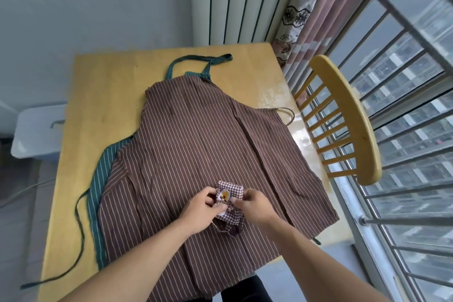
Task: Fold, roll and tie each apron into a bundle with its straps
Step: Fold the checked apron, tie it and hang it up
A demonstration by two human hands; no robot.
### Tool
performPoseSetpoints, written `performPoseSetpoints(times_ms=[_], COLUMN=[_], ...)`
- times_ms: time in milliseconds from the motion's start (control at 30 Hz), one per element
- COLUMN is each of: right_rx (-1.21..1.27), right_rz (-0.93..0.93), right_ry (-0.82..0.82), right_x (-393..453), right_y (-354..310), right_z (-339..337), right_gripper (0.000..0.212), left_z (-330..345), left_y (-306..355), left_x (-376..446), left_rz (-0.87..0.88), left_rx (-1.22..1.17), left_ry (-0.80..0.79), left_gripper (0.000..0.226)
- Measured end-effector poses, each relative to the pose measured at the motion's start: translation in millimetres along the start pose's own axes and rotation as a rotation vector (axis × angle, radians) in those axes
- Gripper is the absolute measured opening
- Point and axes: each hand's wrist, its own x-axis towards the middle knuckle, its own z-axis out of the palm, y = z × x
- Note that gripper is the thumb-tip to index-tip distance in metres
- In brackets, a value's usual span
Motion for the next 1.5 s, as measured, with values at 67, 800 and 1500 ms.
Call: performPoseSetpoints(times_ms=[67, 800, 1500], right_rx=[0.291, 0.607, 1.111], right_rz=[0.016, -0.240, 0.013], right_ry=[-0.044, -0.148, 1.043], right_x=[-5, -126, -461], right_y=[-14, -33, 282], right_z=[-7, -73, -237], right_gripper=[0.012, 0.034, 0.027], left_z=[-12, -46, 284], left_y=[11, 130, 215], left_x=[-9, -45, -203], left_rz=[0.002, 0.050, -0.026], left_rx=[-0.238, -0.949, -0.948], left_ry=[-0.053, -0.014, -0.592], left_gripper=[0.042, 0.026, 0.017])
